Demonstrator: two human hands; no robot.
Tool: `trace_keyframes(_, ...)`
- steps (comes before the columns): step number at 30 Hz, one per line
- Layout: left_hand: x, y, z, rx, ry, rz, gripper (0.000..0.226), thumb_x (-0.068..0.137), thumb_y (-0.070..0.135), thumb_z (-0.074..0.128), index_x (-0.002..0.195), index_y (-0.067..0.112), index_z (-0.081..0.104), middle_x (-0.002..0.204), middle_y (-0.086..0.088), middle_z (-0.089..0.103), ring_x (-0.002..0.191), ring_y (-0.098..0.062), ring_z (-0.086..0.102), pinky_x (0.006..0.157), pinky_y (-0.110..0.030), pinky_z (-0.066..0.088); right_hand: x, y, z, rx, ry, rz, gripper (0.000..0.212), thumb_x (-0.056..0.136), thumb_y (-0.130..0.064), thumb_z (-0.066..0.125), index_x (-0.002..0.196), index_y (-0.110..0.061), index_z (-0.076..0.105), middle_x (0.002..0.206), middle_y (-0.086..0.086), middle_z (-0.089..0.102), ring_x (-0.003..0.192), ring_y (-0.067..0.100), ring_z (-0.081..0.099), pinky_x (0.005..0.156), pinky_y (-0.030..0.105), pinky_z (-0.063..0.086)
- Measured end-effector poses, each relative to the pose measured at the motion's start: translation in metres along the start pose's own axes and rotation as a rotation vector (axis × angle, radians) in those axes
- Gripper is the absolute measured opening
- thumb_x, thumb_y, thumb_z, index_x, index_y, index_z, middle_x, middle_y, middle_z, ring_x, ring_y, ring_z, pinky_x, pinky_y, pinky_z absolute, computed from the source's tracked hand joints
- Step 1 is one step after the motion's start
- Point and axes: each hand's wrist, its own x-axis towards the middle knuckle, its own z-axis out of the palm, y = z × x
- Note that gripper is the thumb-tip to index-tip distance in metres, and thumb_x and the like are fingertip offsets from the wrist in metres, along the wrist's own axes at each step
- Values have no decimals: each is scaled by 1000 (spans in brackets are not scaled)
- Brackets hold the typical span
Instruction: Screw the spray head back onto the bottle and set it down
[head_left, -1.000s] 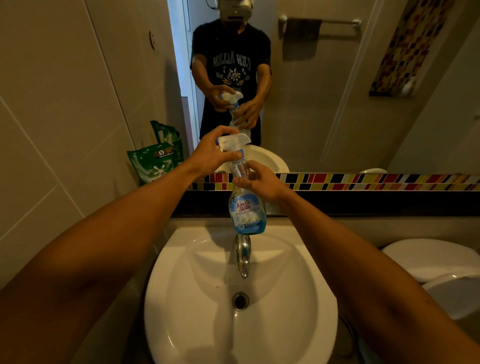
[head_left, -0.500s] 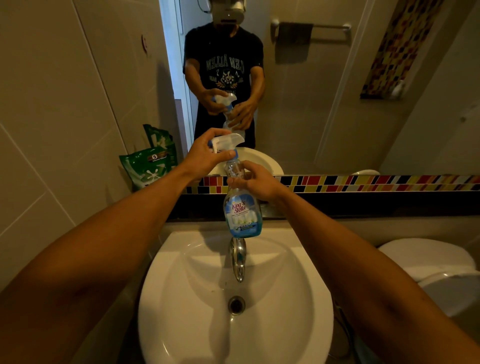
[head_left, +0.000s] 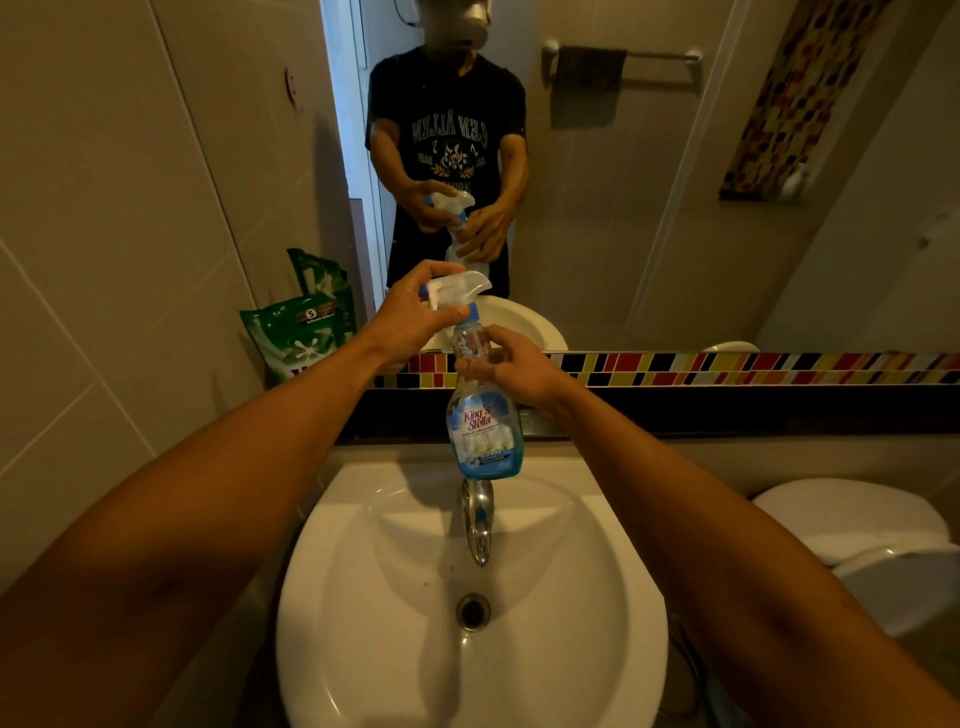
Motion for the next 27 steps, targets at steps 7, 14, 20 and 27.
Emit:
trace_keyframes(7, -3, 3, 2, -38, 14, 8, 55, 82, 19, 79, 131, 23, 54, 116, 9, 56, 100, -7, 58, 66, -11, 52, 3, -4, 4, -30, -7, -13, 44, 95, -13, 72, 136, -8, 56, 124, 14, 70, 112, 29, 69, 100, 50, 57)
trace_keyframes(14, -2, 4, -4, -4, -13, 17, 53, 85, 13, 75, 132, 27, 54, 116, 11, 56, 102, -8, 58, 68, -12, 54, 6, -3, 3, -11, 11, -19, 42, 94, -14, 72, 133, -8, 57, 119, 13, 72, 109, 28, 71, 98, 50, 58)
trace_keyframes(20, -2, 6, -1, 1, 14, 21, 51, 84, 26, 77, 130, 27, 55, 116, 10, 57, 100, -7, 58, 66, -11, 52, 6, -3, 3, -14, 9, -21, 43, 94, -15, 73, 133, -8, 58, 119, 12, 72, 107, 27, 71, 96, 48, 59)
trace_keyframes(27, -1, 6, -3, 25, -1, 39, 49, 84, 17, 76, 126, 32, 57, 117, 11, 55, 102, -9, 57, 67, -11, 53, 5, -1, 3, 12, 12, -22, 41, 94, -16, 73, 132, -10, 58, 117, 11, 73, 105, 26, 72, 92, 43, 61)
